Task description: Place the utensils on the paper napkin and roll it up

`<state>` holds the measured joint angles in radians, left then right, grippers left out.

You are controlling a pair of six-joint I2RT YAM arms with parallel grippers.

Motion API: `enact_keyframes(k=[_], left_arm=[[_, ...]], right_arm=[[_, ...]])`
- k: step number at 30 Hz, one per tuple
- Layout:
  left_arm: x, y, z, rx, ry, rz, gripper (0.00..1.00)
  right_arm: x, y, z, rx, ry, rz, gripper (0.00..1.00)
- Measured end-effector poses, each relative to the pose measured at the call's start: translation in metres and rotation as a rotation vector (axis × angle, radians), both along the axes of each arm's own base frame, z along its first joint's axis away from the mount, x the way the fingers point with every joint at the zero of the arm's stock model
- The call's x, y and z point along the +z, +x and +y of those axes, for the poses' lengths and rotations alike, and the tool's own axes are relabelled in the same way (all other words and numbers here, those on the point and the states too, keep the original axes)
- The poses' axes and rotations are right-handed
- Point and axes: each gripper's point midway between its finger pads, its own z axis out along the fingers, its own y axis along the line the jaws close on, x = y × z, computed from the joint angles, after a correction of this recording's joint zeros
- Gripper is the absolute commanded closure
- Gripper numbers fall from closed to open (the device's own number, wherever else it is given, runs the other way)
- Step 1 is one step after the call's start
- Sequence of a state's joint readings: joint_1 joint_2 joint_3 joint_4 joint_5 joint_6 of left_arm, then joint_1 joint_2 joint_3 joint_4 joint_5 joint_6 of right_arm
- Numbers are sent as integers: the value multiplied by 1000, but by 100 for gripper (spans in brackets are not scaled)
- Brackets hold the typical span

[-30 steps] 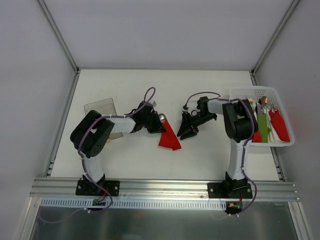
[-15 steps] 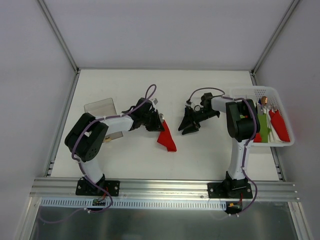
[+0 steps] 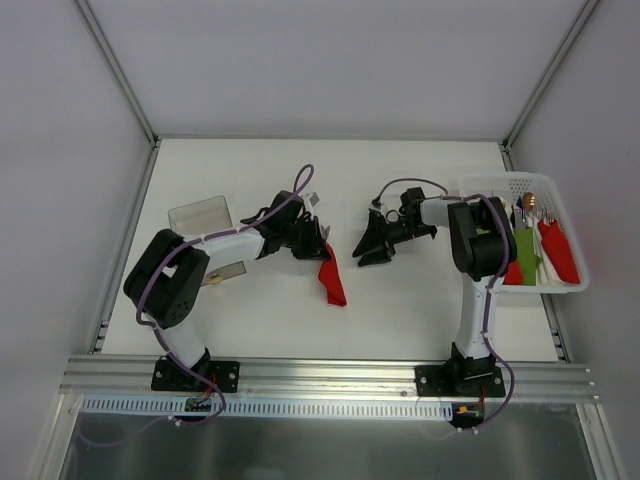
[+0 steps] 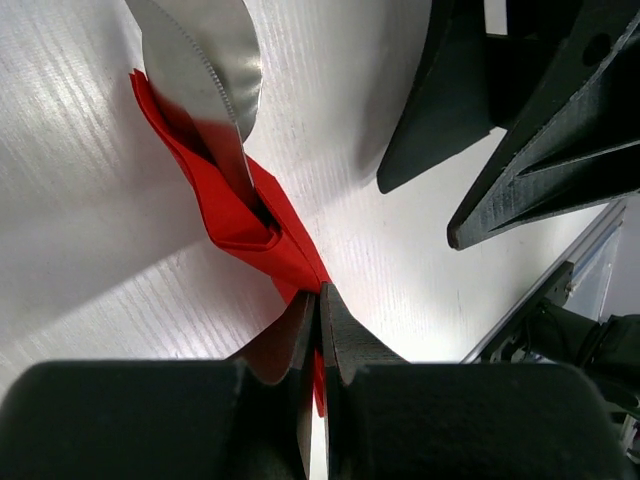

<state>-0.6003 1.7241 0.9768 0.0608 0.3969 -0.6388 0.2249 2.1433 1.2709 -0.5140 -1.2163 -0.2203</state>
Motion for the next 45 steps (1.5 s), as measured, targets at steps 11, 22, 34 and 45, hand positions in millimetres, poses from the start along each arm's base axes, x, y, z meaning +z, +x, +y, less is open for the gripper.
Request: enact_keyframes(k=[11, 22, 34, 45], left_arm=[[45, 1, -6, -46, -91, -64, 100], [106, -6, -5, -125, -208, -168, 100], [167, -12, 10, -159, -319, -270, 100], [218, -26, 19, -202, -397, -371, 100]], right_arm=[[10, -5, 5, 14, 145, -35, 29], [75, 15, 8, 185, 358, -514, 18], [108, -19, 25, 291, 430, -634, 17], [164, -12, 50, 359, 474, -766, 15]])
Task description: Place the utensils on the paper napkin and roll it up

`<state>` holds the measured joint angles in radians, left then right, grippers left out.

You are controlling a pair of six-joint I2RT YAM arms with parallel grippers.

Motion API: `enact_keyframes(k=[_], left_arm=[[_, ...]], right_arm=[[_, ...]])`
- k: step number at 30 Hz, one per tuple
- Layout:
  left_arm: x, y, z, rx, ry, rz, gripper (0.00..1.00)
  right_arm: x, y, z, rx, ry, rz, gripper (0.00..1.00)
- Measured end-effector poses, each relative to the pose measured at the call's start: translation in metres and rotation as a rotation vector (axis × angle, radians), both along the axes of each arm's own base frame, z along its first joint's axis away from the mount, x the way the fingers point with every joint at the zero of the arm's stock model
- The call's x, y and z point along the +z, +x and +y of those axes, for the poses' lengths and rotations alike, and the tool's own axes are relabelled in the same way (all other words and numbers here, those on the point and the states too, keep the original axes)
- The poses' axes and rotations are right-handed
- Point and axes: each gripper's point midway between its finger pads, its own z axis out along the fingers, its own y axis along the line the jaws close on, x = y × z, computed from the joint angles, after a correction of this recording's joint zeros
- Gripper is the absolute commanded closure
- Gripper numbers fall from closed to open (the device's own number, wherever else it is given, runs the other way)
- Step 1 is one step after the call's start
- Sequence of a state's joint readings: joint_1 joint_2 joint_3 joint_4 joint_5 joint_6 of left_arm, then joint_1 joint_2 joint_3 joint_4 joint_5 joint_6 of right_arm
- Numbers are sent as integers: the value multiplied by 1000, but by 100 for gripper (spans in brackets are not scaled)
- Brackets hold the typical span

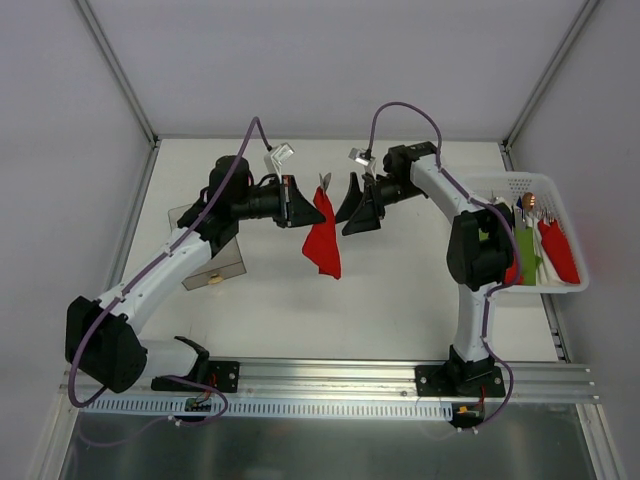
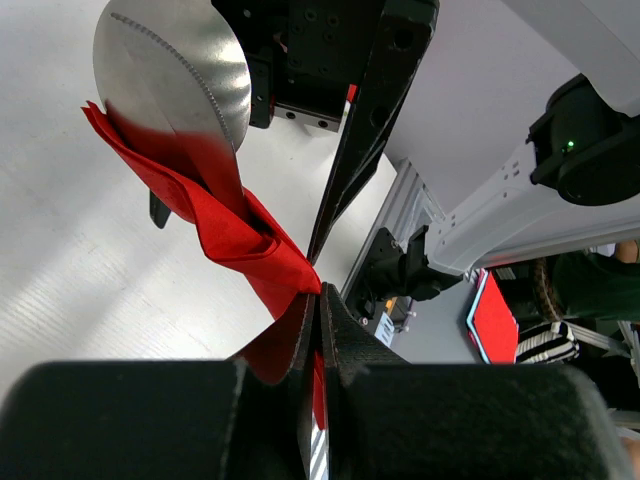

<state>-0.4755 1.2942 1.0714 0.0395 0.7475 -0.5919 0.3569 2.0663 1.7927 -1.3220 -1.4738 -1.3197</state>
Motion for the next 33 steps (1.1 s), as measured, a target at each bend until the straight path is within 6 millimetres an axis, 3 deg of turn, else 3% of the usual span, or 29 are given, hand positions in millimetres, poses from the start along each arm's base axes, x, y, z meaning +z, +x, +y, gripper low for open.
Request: enact_keyframes(k=[17, 25, 33], left_arm=[[45, -16, 24, -7, -72, -113, 100], [48, -24, 33, -13, -84, -126, 100], [53, -33, 37, -31, -95, -142, 100]], right_arm=[[53, -15, 34, 85, 20, -47, 14], [88, -25, 46, 115, 38, -80, 14], [108, -52, 70, 193, 38, -67, 17]])
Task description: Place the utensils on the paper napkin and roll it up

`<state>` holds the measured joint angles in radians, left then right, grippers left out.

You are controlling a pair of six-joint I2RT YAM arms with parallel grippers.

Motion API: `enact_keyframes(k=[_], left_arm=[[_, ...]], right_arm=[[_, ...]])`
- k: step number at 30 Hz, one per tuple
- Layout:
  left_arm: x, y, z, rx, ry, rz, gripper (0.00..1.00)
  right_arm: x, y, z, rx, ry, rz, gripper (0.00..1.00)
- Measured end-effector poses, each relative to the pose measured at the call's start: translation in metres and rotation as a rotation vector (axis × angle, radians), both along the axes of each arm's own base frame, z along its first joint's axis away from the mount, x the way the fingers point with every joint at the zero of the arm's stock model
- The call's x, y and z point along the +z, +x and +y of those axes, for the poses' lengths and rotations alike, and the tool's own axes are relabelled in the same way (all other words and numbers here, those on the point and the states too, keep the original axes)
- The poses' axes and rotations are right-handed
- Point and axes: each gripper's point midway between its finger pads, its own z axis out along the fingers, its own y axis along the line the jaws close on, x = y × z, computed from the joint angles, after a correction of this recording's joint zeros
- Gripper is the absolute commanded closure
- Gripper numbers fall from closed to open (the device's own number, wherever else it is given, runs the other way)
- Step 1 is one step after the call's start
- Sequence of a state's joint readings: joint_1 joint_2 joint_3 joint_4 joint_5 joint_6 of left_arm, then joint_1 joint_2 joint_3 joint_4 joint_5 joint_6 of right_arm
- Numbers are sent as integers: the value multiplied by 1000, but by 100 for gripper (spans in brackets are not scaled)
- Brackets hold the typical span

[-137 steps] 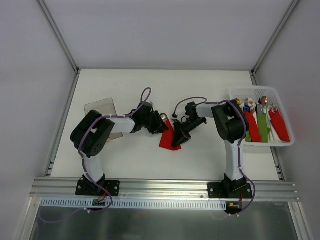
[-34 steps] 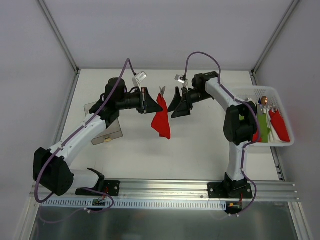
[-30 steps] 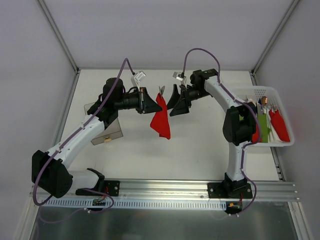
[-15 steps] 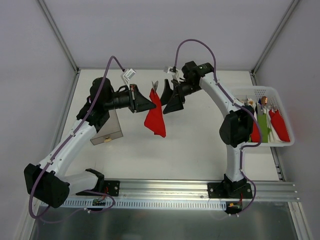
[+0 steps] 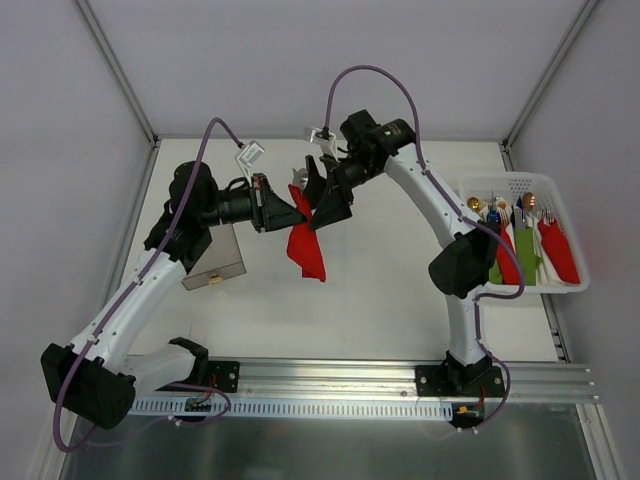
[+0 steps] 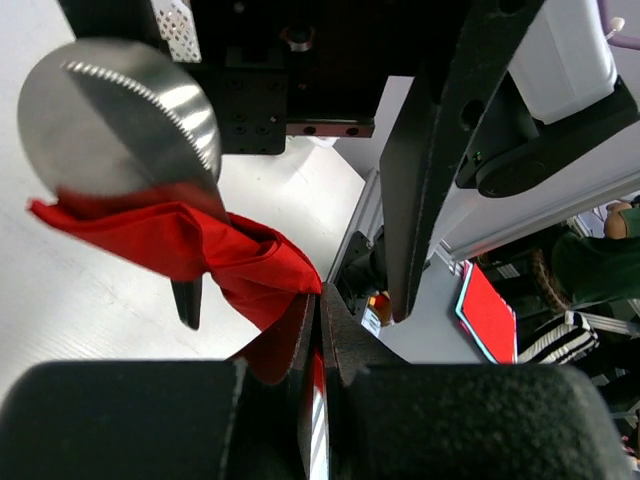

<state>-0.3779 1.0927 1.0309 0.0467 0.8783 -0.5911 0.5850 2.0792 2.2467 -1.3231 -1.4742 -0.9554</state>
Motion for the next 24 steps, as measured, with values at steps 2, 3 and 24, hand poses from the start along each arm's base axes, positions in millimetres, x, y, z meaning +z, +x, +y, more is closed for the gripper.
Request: enact_keyframes(k=[2, 3, 24], left_arm=[[3, -3, 1, -4, -4, -9, 100], [4, -5, 1, -4, -6, -14, 100], [12, -5, 9, 19, -32, -52, 100]], right_arm=[[0, -3, 3, 10, -9, 15, 20], [-1, -4, 4, 12, -16, 25, 23], [-6, -8, 9, 25, -40, 62, 27]])
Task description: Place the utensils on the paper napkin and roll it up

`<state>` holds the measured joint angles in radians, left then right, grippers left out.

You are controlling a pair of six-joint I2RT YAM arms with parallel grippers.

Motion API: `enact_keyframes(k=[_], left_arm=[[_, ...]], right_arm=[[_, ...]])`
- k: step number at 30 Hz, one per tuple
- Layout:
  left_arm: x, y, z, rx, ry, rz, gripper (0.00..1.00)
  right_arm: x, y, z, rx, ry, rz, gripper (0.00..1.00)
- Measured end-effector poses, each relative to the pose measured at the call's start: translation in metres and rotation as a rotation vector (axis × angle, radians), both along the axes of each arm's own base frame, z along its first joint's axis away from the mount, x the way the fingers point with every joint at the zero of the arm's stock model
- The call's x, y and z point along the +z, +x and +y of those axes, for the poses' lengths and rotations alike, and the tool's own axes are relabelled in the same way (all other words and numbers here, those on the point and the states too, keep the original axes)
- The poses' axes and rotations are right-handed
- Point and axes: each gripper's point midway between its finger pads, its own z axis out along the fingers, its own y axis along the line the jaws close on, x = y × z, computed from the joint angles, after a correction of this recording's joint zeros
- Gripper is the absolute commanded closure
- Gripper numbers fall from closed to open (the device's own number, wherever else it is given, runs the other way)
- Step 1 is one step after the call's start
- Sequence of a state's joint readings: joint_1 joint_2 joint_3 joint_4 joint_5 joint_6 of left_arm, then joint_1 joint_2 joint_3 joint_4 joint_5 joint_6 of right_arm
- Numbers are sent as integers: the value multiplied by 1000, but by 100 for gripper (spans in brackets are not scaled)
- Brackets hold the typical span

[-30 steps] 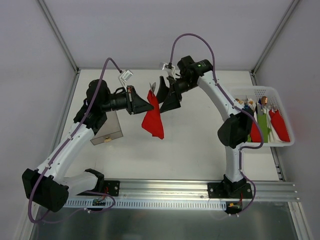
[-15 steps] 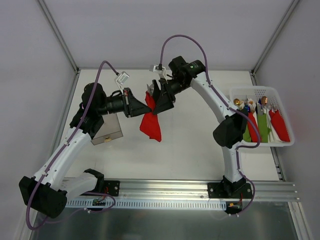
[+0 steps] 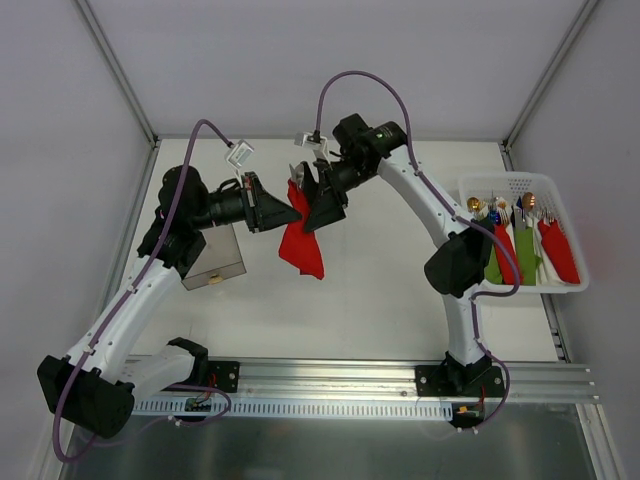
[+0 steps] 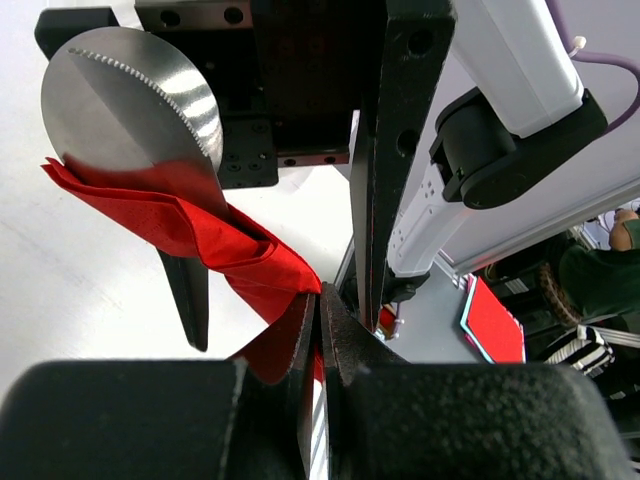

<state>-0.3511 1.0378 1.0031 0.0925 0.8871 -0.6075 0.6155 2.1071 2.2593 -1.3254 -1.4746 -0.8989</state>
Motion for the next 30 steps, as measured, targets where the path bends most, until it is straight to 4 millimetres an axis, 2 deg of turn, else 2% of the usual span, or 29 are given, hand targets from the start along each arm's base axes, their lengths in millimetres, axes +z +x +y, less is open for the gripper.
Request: enact_keyframes(k=[5, 9, 15, 16, 18, 19, 20, 23, 26, 27, 28, 30], left_arm=[[5, 1, 1, 3, -15, -2, 100], [7, -1, 0, -8, -25, -6, 100], [8, -2, 3, -5, -29, -13, 100], [8, -1, 4, -2, -30, -15, 100], [7, -1, 4, 1, -29, -14, 100], [6, 0, 5, 6, -29, -12, 100], [6, 0, 5, 7, -29, -12, 100], [7, 0, 7, 11, -30, -14, 100], [6, 2, 9, 24, -26, -12, 74], [6, 5, 13, 41, -25, -15, 53], [7, 10, 18, 73, -23, -19, 43], [9, 19, 31, 134, -25, -11, 35]], right_arm=[[3, -4, 3, 12, 3, -4, 37], [6, -5, 3, 9, -5, 7, 55], [8, -7, 2, 3, -45, 68, 69], [9, -7, 1, 2, -51, 79, 76], [11, -9, 1, 3, -60, 98, 84], [11, -9, 1, 2, -65, 105, 94], [12, -9, 1, 2, -71, 115, 100], [13, -10, 1, 0, -87, 140, 100], [13, -12, 1, -2, -108, 164, 100], [13, -12, 1, -5, -120, 177, 100], [14, -12, 1, -7, -127, 187, 100], [15, -13, 0, -11, -147, 212, 100]])
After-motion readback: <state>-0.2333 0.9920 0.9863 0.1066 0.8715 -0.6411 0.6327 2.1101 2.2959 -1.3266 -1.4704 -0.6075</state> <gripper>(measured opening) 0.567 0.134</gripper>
